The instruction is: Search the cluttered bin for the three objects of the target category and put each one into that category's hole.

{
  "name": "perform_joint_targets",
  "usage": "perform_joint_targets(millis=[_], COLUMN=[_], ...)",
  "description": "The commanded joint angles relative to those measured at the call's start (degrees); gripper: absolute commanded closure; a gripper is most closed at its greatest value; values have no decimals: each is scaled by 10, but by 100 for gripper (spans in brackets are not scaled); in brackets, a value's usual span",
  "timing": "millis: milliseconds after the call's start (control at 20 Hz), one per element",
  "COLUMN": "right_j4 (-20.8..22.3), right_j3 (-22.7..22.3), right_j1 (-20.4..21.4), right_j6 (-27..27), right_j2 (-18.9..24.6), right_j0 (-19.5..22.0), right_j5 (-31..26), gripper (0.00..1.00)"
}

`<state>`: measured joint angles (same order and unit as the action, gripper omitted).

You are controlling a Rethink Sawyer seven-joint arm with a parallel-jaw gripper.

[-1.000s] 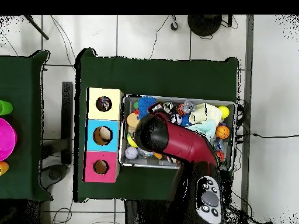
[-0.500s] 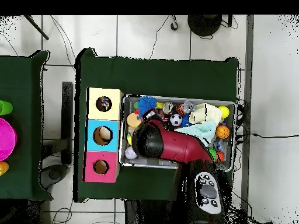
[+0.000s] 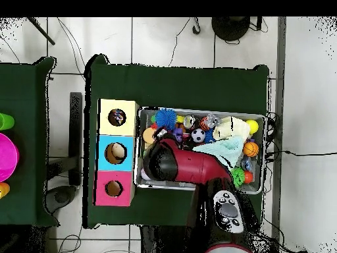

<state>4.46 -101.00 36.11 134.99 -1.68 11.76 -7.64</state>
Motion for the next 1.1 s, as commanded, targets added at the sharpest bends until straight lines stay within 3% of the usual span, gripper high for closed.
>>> perform_joint_targets(millis=[50,1100], right_j4=[42,21], right_j3=[2,65], right_j1=[-43,-110], right_j6=[13,31], right_j2=[73,46], right_j0=[24,-17], right_j5=[56,91], gripper=[0,0])
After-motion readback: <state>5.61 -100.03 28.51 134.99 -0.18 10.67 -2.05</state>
